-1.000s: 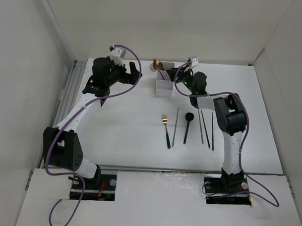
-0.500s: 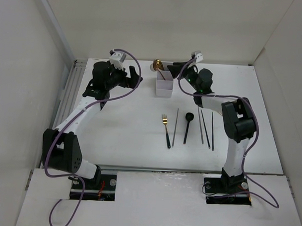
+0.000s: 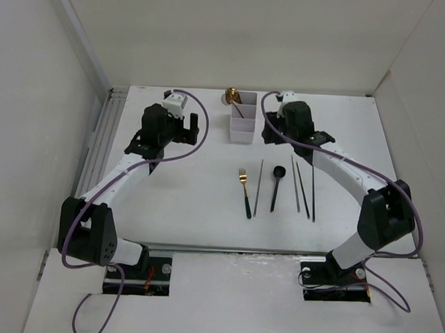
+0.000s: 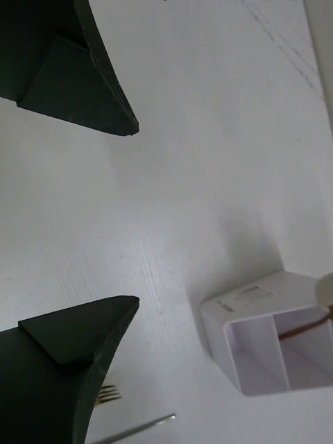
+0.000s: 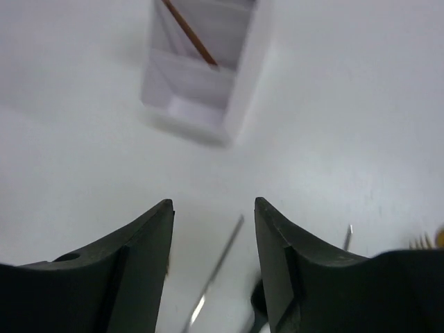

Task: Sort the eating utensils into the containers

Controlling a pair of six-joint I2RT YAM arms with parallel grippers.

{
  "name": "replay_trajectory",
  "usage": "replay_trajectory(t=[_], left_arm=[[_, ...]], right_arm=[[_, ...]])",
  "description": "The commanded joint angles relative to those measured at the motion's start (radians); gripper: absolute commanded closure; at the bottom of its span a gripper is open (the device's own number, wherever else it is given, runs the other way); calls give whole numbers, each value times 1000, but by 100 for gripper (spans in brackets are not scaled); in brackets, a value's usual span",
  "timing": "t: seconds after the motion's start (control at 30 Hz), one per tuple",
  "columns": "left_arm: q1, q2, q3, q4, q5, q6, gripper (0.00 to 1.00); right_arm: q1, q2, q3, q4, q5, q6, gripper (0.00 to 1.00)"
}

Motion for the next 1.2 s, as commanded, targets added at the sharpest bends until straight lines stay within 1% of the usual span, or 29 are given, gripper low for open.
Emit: replay_trajectory(t=[0.0, 0.1, 0.13, 0.3, 0.37, 0.47, 0.6, 0.67, 0.77, 0.8, 0.93, 1.0, 1.17], left_arm=[[-17, -68, -54, -28, -92, 60, 0], [-17, -96, -91, -3, -60, 60, 0], [-28, -117, -112, 7, -60, 60, 0], [-46, -188, -184, 38, -48, 51, 0], [-46, -221, -204, 38, -39, 42, 0], [-46, -249, -227, 38, -38, 41, 0], [-46, -272, -238, 38, -28, 32, 0], [-46, -281, -249, 38, -28, 23, 0], [-46, -281, -249, 38, -17, 23, 0], [-46, -281, -249, 38, -17, 23, 0], [-46, -281, -249, 38, -17, 32, 0], [-46, -281, -249, 38, -17, 32, 0], [-46, -261, -240, 58, -26, 32, 0]], right_arm=[[0, -42, -83, -314, 189, 89, 43], [0, -54, -165, -314, 126, 153, 43], [0, -63, -182, -314, 107, 181, 45], [61, -63, -267, -261, 58, 235, 45], [73, -73, -314, -251, 49, 267, 45], [73, -73, -327, -251, 76, 281, 45], [73, -45, -348, -241, 77, 290, 48], [73, -24, -348, -228, 77, 290, 52], [73, 4, -348, -201, 77, 268, 61], [73, 4, -348, -201, 77, 268, 71], [52, 4, -339, -191, 100, 259, 100], [29, -8, -339, -182, 109, 259, 100], [-25, -17, -330, -127, 29, 205, 100]])
